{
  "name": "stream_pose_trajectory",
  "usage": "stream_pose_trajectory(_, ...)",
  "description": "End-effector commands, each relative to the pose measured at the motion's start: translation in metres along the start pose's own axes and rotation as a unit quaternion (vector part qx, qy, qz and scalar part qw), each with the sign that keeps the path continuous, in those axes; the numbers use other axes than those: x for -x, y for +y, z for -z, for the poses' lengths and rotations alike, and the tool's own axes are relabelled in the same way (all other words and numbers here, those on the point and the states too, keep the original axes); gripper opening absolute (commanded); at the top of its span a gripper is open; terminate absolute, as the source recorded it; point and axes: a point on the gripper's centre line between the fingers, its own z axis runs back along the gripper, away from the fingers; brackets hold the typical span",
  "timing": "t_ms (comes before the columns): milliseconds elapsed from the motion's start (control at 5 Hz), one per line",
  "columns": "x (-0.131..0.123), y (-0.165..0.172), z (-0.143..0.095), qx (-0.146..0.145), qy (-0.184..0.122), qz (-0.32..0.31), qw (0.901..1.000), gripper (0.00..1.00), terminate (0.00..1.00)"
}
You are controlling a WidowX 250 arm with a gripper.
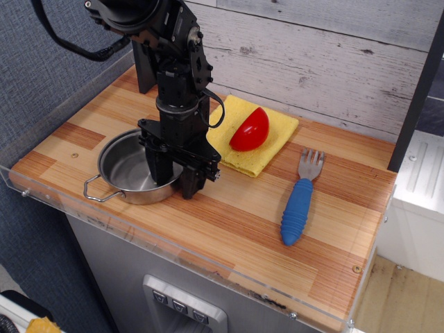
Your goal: Slide the pot towards the middle left side of counter.
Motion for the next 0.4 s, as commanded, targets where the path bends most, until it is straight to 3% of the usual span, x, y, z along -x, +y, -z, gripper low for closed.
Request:
stream_pose_trajectory(0, 0.003, -0.006, -0.024, -0.013, -0.005, 0.011, 0.9998, 0.00, 0.00)
stream_pose_trajectory(200, 0.012, -0.004, -0.046, -0.020, -0.015, 0.006, 0.9997, 0.00, 0.00)
